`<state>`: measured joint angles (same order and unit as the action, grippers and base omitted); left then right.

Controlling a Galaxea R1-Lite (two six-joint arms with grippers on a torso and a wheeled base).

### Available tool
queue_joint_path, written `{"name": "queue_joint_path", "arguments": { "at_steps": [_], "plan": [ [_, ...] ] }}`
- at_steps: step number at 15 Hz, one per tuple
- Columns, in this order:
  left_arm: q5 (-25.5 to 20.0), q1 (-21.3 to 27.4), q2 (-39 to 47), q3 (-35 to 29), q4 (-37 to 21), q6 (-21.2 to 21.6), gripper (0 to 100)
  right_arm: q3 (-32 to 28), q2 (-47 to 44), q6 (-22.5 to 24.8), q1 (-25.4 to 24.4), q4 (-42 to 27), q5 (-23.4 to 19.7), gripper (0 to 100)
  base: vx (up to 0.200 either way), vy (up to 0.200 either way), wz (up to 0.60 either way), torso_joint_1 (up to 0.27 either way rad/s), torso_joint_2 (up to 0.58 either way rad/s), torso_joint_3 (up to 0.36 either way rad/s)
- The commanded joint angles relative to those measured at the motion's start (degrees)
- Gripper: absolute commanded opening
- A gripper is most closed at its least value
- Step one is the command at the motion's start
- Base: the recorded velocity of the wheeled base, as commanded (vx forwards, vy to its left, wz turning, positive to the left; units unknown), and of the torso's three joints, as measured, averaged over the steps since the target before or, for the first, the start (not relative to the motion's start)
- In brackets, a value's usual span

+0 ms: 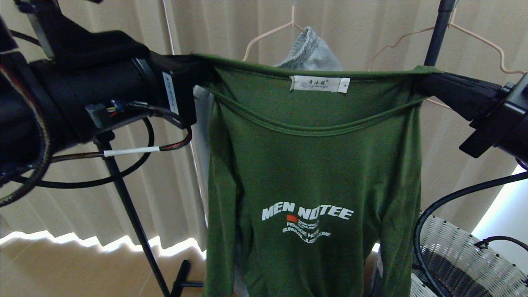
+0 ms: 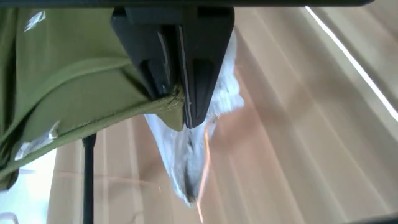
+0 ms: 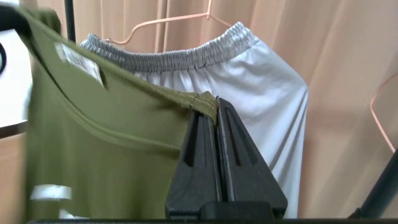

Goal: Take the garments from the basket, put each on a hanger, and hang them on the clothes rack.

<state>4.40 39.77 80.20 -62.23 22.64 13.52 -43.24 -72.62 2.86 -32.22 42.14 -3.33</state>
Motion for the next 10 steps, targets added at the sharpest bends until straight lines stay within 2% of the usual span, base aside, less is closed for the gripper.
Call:
{"name": "queue_joint_path", "arguments": {
  "at_steps": [1, 10],
  "plan": [
    [0.0, 0.0, -1.4, 4.1, 0.2, 0.0, 0, 0.1, -0.5, 0.0, 0.0, 0.1, 0.0, 0, 0.0, 0.0, 0.0, 0.0, 0.0, 0.0],
    [-0.2, 0.2, -5.7, 10.5, 0.1, 0.2, 0, 0.0, -3.0, -0.1, 0.0, 0.3, 0.0, 0, 0.0, 0.0, 0.0, 0.0, 0.0, 0.0]
  ]
}}
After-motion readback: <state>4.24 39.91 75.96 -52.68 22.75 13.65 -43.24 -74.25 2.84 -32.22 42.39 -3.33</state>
